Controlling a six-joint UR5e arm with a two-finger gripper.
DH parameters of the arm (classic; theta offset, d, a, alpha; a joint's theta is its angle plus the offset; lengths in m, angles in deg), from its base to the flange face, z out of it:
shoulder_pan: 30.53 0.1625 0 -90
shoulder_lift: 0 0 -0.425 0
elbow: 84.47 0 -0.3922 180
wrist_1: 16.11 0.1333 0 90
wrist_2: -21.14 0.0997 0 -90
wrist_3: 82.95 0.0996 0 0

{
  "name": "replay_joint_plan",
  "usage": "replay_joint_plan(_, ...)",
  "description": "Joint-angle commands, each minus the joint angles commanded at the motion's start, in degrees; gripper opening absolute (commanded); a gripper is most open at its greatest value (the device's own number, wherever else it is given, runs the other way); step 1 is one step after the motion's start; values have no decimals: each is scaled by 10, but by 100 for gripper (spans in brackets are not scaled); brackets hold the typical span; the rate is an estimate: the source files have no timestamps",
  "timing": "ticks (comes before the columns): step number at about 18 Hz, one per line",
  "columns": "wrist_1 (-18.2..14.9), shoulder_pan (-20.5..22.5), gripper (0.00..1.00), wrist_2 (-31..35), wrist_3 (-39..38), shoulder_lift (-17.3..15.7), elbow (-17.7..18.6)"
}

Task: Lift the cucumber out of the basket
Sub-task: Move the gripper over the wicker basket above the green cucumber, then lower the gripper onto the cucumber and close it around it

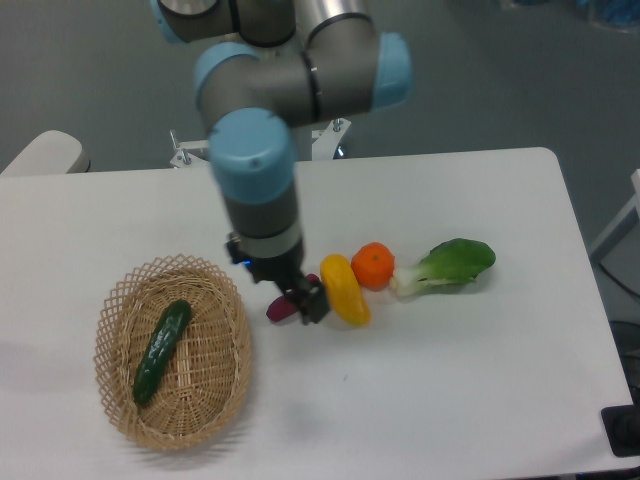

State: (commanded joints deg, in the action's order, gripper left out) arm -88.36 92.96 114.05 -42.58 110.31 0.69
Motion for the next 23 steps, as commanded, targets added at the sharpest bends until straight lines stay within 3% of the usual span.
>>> replay_joint_plan(2,3,-22,100,-1,-44,5,11)
replay_joint_plan(6,75,-45,100,-25,-119,12,47)
replay_joint_plan(10,108,-47,100,-62,-177,34,65)
replay_joint_plan(13,141,-62,100,-62,-185,57,77)
replay_joint_plan(21,157,-79,100,-59,-181,80,79)
replay_joint_plan(23,180,-86,100,-57,-182,83,84)
